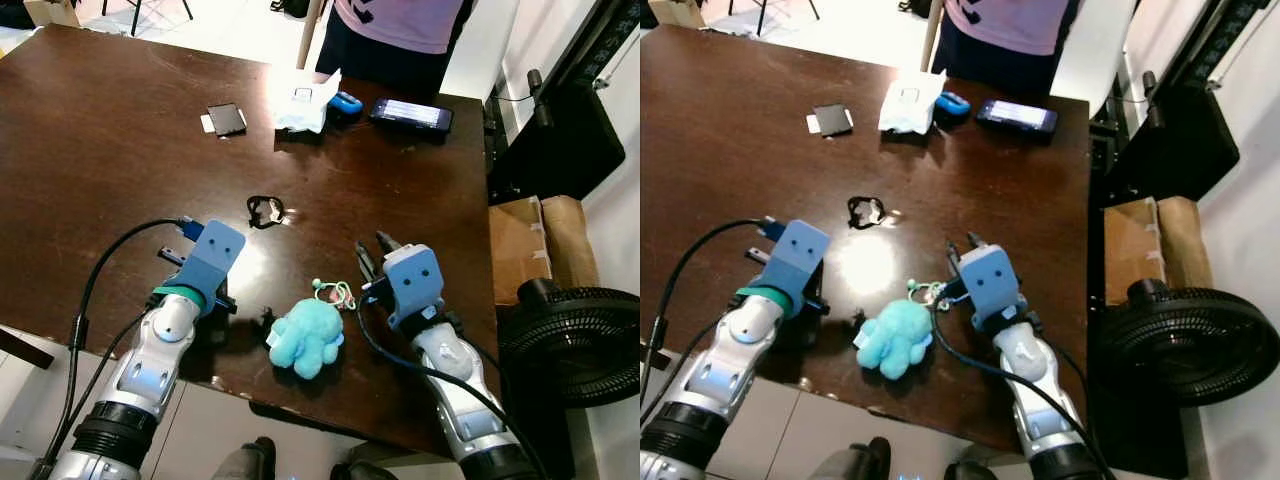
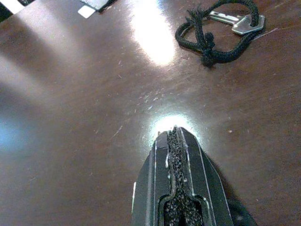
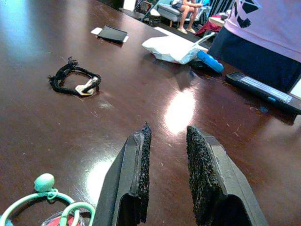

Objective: Hang keys on a hook

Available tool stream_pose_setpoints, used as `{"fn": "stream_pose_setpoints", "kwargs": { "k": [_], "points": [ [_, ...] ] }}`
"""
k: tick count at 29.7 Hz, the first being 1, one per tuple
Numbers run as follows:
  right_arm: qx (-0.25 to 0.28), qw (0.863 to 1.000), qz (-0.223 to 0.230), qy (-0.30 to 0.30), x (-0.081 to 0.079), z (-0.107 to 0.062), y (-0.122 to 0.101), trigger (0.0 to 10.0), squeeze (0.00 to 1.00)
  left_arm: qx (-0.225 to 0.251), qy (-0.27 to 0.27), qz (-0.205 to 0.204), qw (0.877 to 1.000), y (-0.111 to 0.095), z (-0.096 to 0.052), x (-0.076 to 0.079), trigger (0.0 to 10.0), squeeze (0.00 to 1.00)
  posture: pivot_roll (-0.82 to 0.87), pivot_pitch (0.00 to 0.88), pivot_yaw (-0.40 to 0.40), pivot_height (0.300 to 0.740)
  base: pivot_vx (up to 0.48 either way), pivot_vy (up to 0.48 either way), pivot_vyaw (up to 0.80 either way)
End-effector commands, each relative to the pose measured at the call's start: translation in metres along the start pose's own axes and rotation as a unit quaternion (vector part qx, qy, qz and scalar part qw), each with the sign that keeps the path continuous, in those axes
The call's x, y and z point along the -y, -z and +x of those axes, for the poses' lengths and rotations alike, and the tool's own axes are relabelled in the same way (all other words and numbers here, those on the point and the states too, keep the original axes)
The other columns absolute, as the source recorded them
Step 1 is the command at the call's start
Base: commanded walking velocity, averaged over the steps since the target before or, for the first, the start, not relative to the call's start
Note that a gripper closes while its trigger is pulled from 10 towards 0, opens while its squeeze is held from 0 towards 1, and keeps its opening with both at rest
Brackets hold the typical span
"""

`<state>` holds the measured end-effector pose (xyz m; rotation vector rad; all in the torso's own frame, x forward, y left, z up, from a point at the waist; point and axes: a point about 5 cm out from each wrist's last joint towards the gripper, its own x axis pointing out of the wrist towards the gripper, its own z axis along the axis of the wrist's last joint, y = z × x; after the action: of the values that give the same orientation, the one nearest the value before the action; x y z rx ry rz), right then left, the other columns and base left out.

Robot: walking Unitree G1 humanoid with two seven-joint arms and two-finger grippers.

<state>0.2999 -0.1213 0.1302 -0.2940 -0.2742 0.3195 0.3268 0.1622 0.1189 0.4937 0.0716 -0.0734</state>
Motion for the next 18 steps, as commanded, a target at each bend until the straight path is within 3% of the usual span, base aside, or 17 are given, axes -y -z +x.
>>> {"fn": "stream_pose_setpoints", "kwargs": {
  "k": [1,3,4,6,7,9,10,11,13,14,15,16,18],
  "points": [
    [-0.007,1.000,0.005,-0.002,-0.003,-0.002,0.004,10.0,0.00,-0.022,0.010,-0.005,1.000,0.011,-0.005,0.004,0.0,0.00,0.05,0.129,0.071,0.740,0.000,0.000,0.00],
    [-0.007,1.000,0.005,-0.002,-0.002,-0.002,0.004,10.0,0.00,-0.003,0.012,-0.023,1.000,0.002,-0.006,0.004,0.0,0.00,0.05,0.129,0.071,0.740,0.000,0.000,0.00],
    [-0.006,1.000,0.005,-0.001,-0.002,-0.002,0.004,10.0,0.00,0.026,0.020,-0.054,0.998,-0.013,-0.007,0.004,0.0,0.00,0.05,0.129,0.071,0.740,0.000,0.000,0.00],
    [-0.006,1.000,0.005,-0.001,-0.002,-0.002,0.004,10.0,0.00,0.026,0.020,-0.054,0.998,-0.013,-0.007,0.004,0.0,0.00,0.05,0.129,0.071,0.740,0.000,0.000,0.00],
    [-0.006,1.000,0.005,-0.001,-0.002,-0.002,0.004,10.0,0.00,0.085,0.045,-0.130,0.987,-0.047,-0.011,0.005,3.0,0.00,0.05,0.131,0.073,0.740,0.000,0.000,0.00],
    [-0.006,1.000,0.005,-0.001,-0.002,-0.002,0.004,10.0,0.00,0.085,0.045,-0.130,0.987,-0.047,-0.011,0.005,3.0,0.00,0.05,0.131,0.073,0.740,0.000,0.000,0.00],
    [-0.005,1.000,0.005,-0.001,-0.003,-0.002,0.003,10.0,0.00,0.140,0.075,-0.193,0.968,-0.079,-0.017,0.006,10.0,0.00,0.05,0.131,0.072,0.740,0.000,0.000,0.00],
    [-0.005,1.000,0.005,-0.001,-0.003,-0.002,0.003,10.0,0.00,0.140,0.075,-0.193,0.968,-0.079,-0.017,0.006,10.0,0.00,0.05,0.131,0.072,0.740,0.000,0.000,0.00],
    [-0.003,1.000,0.006,-0.003,-0.004,-0.001,0.003,10.0,0.00,0.203,0.107,-0.258,0.939,-0.120,-0.027,0.006,10.0,0.00,0.06,0.129,0.076,0.740,0.000,0.000,0.00],
    [-0.002,1.000,0.007,-0.003,-0.005,0.000,0.002,10.0,0.00,0.204,0.101,-0.252,0.941,-0.126,-0.027,0.005,10.0,0.00,0.05,0.128,0.080,0.740,0.000,0.000,0.00],
    [-0.002,1.000,0.008,-0.003,-0.006,0.000,0.002,10.0,0.00,0.194,0.089,-0.226,0.950,-0.125,-0.025,0.005,10.0,0.00,0.05,0.128,0.081,0.740,0.000,0.000,0.00],
    [-0.002,1.000,0.008,-0.003,-0.006,0.000,0.002,10.0,0.00,0.194,0.089,-0.226,0.950,-0.125,-0.025,0.005,10.0,0.00,0.05,0.128,0.081,0.740,0.000,0.000,0.00],
    [-0.002,1.000,0.008,0.000,-0.006,-0.001,0.003,10.0,0.00,0.145,0.054,-0.114,0.981,-0.104,-0.020,0.002,10.0,0.00,0.05,0.128,0.088,0.740,0.000,0.000,0.00]
  ]
}}
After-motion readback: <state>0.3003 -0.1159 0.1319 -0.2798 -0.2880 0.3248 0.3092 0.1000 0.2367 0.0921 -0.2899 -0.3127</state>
